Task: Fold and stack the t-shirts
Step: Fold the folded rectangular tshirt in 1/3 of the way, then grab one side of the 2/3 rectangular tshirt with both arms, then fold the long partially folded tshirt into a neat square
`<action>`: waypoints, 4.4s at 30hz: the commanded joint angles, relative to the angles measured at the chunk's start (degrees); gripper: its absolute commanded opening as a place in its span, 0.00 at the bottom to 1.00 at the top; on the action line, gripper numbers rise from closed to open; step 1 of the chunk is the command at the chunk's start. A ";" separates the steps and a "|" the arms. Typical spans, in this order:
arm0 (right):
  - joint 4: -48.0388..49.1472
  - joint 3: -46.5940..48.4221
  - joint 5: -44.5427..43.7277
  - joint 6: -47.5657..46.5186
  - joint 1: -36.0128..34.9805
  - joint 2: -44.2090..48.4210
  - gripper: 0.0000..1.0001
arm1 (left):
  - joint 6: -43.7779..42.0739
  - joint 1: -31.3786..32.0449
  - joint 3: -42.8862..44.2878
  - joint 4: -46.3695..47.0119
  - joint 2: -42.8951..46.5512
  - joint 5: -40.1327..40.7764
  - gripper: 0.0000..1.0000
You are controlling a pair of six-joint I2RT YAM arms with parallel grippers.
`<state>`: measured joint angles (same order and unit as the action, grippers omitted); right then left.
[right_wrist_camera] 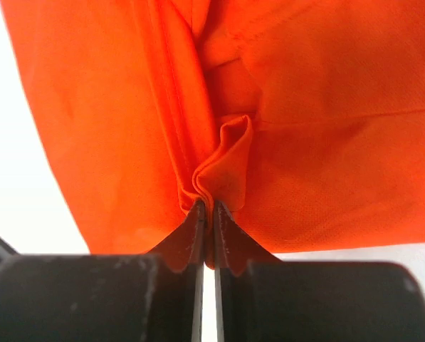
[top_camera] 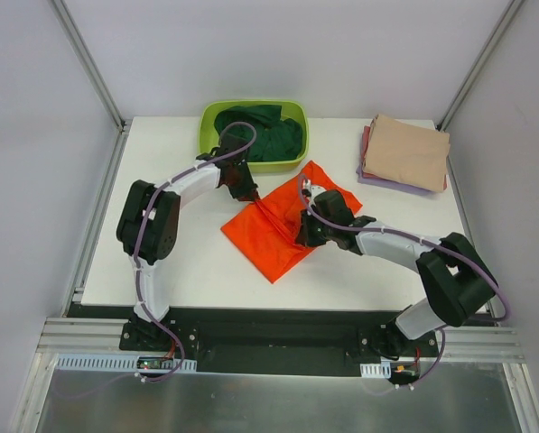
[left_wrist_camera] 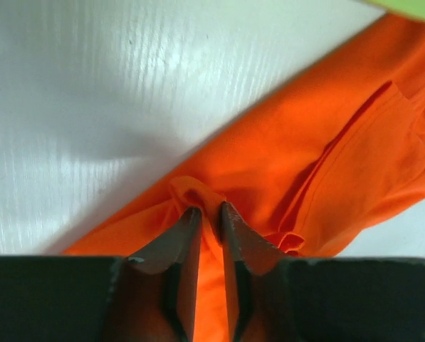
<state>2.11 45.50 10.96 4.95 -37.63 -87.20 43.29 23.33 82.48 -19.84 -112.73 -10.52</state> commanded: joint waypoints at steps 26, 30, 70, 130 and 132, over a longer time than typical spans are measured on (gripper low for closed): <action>-3.77 11.88 13.66 -3.80 -5.97 -5.24 0.96 | -2.77 -6.89 -26.30 3.57 30.46 0.69 0.99; -8.07 16.55 4.18 -7.05 -4.13 -10.61 0.96 | -2.86 -8.57 -29.30 4.01 31.86 0.15 0.99; -19.60 4.78 -2.70 -28.07 -24.25 0.72 0.94 | -0.22 -2.94 -28.07 6.12 12.89 -3.36 0.32; -7.91 -11.65 9.97 3.65 -19.42 35.07 0.01 | -2.68 6.63 -7.61 -8.91 27.67 7.62 0.00; -7.91 -13.76 8.56 4.80 -17.75 36.74 0.00 | -2.77 7.69 -4.36 -8.73 23.45 7.62 0.00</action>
<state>-5.21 35.18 21.74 4.47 -57.52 -54.17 42.26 29.71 71.40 -32.86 -83.53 -5.02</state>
